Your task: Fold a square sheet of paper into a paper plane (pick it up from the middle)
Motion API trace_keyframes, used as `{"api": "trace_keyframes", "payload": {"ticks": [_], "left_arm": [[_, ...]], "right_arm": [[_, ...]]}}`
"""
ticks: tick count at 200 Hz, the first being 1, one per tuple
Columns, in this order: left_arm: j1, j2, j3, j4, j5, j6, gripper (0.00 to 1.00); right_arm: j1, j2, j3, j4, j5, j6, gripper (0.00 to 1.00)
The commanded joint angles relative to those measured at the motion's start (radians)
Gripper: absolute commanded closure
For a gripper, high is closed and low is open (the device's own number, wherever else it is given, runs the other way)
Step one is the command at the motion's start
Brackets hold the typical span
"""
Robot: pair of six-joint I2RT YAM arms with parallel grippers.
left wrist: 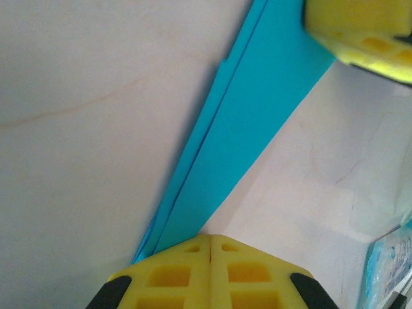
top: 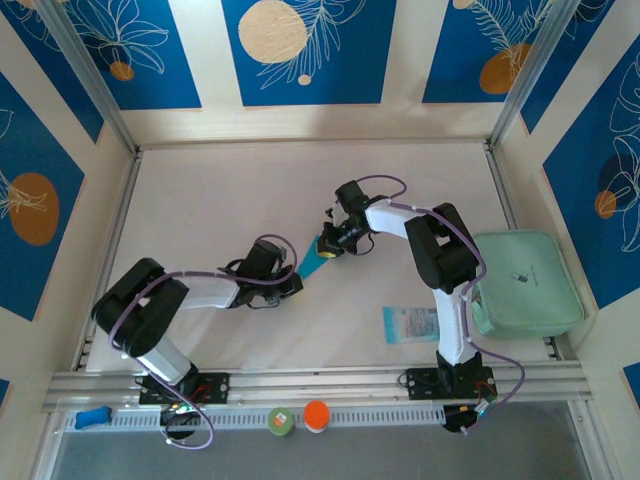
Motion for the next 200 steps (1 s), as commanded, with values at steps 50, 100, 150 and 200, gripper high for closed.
{"api": "trace_keyframes", "payload": {"ticks": [50,100,150,200], "left_arm": [[0.023,-0.15,0.042,-0.157,0.025,0.062,0.9],[0.024,0.041,0.252,-0.215,-0.002,0.143,0.9],[0.038,0.166,0.279,-0.197,0.012,0.146,0.91],[0.053,0.15,0.103,-0.153,0.023,0.067,0.91]], "right_arm": [[-0.016,0.056,0.014,-0.069,0.087,-0.028,0.95],[-0.015,0.066,0.034,-0.092,0.087,-0.036,0.95],[-0.014,0.072,0.044,-0.106,0.082,-0.04,0.95],[-0.015,0.075,0.052,-0.118,0.082,-0.045,0.95]]}}
